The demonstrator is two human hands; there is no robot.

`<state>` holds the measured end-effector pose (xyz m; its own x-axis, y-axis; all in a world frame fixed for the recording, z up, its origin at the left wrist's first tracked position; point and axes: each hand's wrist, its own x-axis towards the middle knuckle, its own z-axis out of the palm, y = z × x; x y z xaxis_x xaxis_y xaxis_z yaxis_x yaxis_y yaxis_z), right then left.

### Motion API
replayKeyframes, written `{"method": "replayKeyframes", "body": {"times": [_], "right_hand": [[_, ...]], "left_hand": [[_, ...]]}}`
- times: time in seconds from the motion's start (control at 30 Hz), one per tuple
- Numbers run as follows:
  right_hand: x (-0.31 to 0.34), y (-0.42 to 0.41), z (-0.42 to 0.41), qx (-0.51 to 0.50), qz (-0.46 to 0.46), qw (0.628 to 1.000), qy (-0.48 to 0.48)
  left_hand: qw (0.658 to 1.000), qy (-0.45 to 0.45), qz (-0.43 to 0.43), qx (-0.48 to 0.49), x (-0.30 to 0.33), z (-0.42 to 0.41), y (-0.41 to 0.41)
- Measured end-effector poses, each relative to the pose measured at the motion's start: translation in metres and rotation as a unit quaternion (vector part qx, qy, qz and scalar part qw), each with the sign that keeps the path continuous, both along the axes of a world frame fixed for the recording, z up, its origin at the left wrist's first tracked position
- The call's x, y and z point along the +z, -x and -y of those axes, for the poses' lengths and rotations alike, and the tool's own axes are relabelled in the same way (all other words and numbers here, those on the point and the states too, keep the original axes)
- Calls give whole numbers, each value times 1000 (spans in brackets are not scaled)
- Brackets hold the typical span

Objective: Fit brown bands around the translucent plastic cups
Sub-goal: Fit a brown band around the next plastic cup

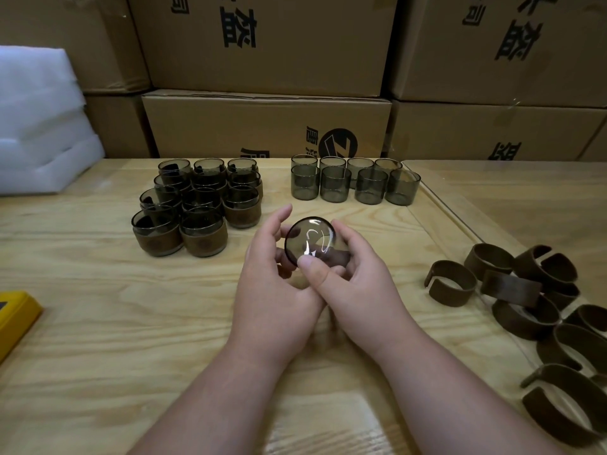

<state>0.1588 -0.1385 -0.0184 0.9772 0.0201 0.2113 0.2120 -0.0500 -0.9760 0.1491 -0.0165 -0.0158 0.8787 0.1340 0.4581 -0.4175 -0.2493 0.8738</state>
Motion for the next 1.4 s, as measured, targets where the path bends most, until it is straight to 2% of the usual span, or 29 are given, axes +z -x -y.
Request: {"method": "replayKeyframes", "body": {"times": [0.23,0.5,0.83,1.13,1.4], "right_hand": [[0,1,0,18,8,997,-70],[-1,0,2,14,11,996,-90],[1,-1,-1,5,22,999,-42],[3,2,-3,12,36,999,4],[4,4,-5,-26,45,999,11]], "left_hand": [[998,10,-41,-46,-3,0,-3],[997,0,-34,-62,0,0,-2],[999,-16,-26,16,-1,-1,-5],[998,-24,-50,16,-7,-4,-8],[997,-68,-18,19,-5,-2,-6]]}}
